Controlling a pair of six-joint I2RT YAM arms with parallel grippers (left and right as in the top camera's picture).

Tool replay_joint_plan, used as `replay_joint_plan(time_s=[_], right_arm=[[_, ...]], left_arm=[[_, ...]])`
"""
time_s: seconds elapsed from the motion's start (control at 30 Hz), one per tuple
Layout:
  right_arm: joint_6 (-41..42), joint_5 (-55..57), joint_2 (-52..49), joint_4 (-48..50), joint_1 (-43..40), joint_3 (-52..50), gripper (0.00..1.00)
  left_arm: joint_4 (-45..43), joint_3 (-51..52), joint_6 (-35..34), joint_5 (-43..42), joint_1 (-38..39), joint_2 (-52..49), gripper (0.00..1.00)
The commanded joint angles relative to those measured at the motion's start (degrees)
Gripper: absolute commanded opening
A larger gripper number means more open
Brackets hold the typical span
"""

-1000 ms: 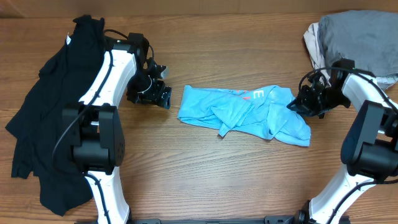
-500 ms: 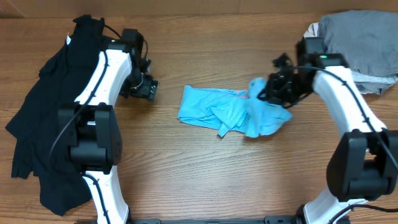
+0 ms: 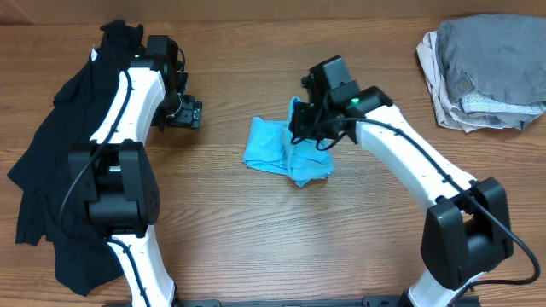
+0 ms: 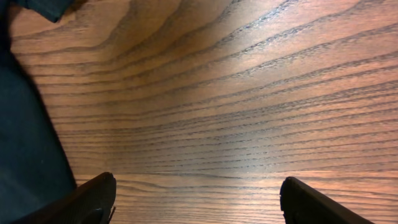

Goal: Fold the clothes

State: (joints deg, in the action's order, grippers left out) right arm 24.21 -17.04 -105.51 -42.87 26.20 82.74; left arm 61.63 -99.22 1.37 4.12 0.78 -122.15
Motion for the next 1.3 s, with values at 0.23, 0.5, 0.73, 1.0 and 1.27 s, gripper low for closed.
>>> replay_joint_plan(time_s=[0.23,0.5,0.73,1.0,1.27], right_arm=[[-4.98,-2.08,-0.66,-1.55,3.54,4.15,0.74],[-9.46,11.85,-0.87,-12.85,0.42,-0.42,0.75],[-9.53,6.21,-0.87,-14.88,3.19,-1.84,0.57],[-7.72,1.16,-0.87,-11.89,8.83,-1.84,0.06],[-2.99,1.46,-0.85,-6.01,16.26,-1.68,0.20]], left_arm=[[-0.17,-0.26,-1.16,-1.16,0.37,1.62,0.90],[-0.22,-0.26,-1.16,-1.14,0.37,1.62,0.91],[-0.44,-0.26,-1.14,-1.14,0.35,1.62,0.91],[-0.61,-0.26,-1.14,-1.14,0.35,1.62,0.91],[-0.83,-0.26,-1.14,-1.14,0.37,1.62,0.92]])
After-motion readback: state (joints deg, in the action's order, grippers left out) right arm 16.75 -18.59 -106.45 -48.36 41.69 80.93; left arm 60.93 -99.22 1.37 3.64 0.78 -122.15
